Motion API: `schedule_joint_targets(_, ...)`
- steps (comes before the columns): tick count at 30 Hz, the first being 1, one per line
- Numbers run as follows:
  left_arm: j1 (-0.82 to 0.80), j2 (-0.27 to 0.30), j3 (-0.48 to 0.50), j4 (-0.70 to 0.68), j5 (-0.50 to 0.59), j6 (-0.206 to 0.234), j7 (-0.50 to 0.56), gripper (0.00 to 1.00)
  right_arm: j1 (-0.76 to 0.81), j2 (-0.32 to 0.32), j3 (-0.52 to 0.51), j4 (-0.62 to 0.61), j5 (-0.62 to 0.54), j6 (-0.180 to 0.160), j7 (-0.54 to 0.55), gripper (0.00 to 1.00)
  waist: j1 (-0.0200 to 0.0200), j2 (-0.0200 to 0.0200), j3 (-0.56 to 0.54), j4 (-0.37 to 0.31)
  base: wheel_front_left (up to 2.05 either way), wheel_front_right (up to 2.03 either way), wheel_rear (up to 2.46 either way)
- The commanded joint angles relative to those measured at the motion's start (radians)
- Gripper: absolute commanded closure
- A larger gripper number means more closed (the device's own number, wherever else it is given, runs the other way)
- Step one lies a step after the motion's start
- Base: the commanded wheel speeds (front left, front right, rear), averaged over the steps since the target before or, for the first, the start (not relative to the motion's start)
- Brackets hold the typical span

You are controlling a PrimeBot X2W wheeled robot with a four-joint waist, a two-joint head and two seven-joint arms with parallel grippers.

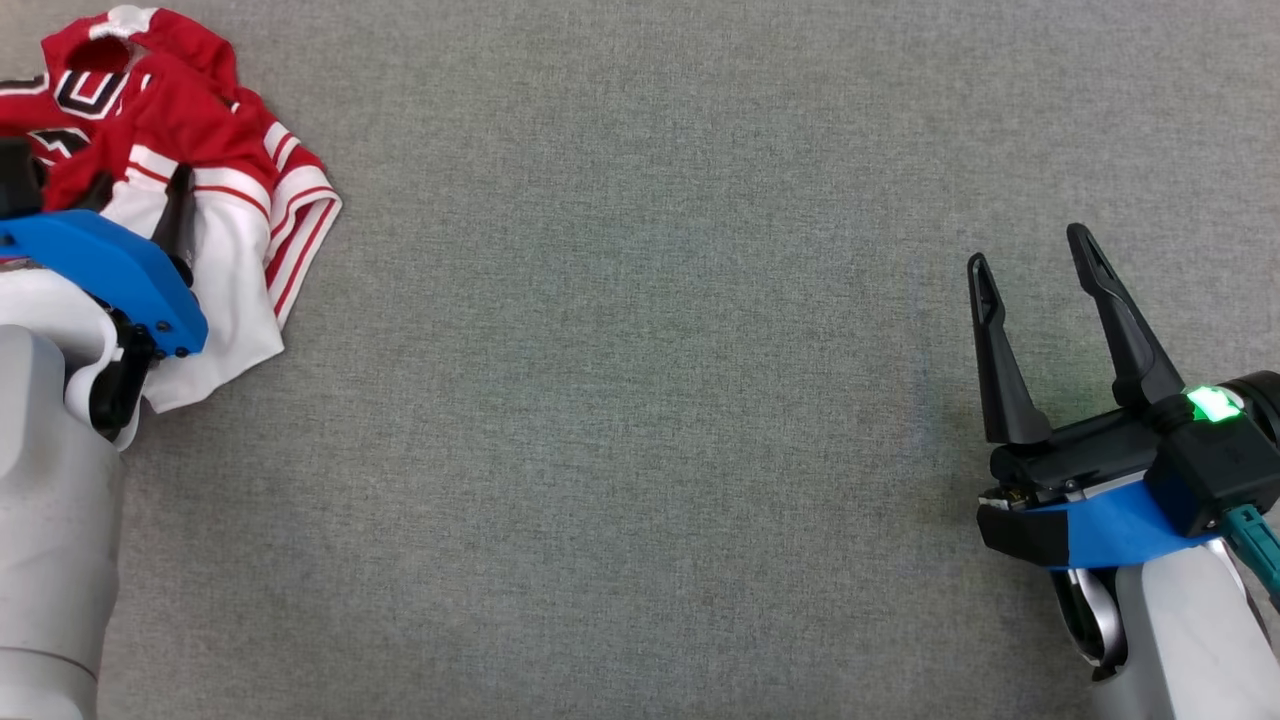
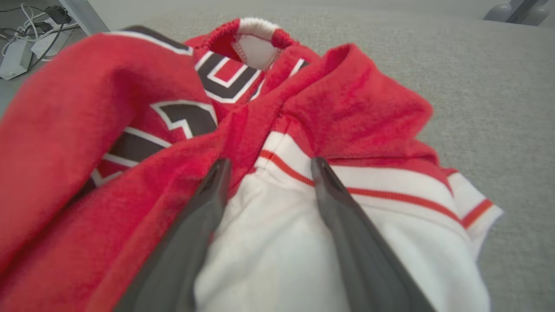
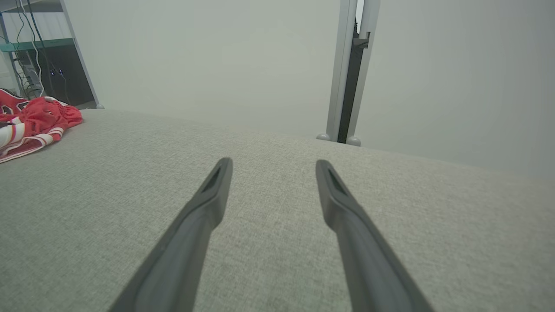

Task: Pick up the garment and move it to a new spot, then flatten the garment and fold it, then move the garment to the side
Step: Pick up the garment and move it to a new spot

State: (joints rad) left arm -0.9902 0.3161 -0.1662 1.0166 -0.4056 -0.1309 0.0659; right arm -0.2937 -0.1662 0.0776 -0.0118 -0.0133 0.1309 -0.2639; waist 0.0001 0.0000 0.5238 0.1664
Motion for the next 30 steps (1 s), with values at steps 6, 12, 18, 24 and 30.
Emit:
schedule_joint_targets(6, -0.005, 0.031, -0.078, 0.002, -0.073, 0.002, 0.081, 1.00, -0.019, -0.002, 0.004, 0.000, 0.001, 0.000, -0.001, 0.00, -0.0001, 0.0000, 0.004, -0.002, 0.00, 0.00, 0.00)
schedule_joint_targets(12, -0.013, 0.073, -0.126, -0.016, -0.121, 0.003, 0.056, 1.00, -0.026, 0.008, 0.003, 0.005, 0.003, 0.000, -0.001, 0.00, -0.0001, 0.0000, -0.004, -0.014, 0.00, 0.00, 0.00)
schedule_joint_targets(18, -0.052, 0.098, -0.151, -0.034, -0.116, 0.002, -0.048, 1.00, -0.023, 0.024, 0.002, 0.018, 0.011, 0.000, -0.001, 0.00, -0.0001, 0.0000, -0.044, -0.026, 0.00, 0.00, 0.00)
schedule_joint_targets(24, -0.115, 0.113, -0.176, -0.073, -0.077, 0.003, -0.145, 1.00, -0.010, 0.049, 0.006, 0.031, 0.021, 0.000, -0.001, 0.00, -0.0001, 0.0000, -0.107, -0.048, 0.00, 0.00, 0.00)
schedule_joint_targets(30, -0.200, 0.095, -0.193, -0.159, -0.056, 0.012, -0.193, 1.00, 0.007, 0.076, 0.004, 0.047, 0.033, 0.000, -0.001, 0.00, -0.0001, 0.0000, -0.170, -0.086, 0.00, 0.00, 0.00)
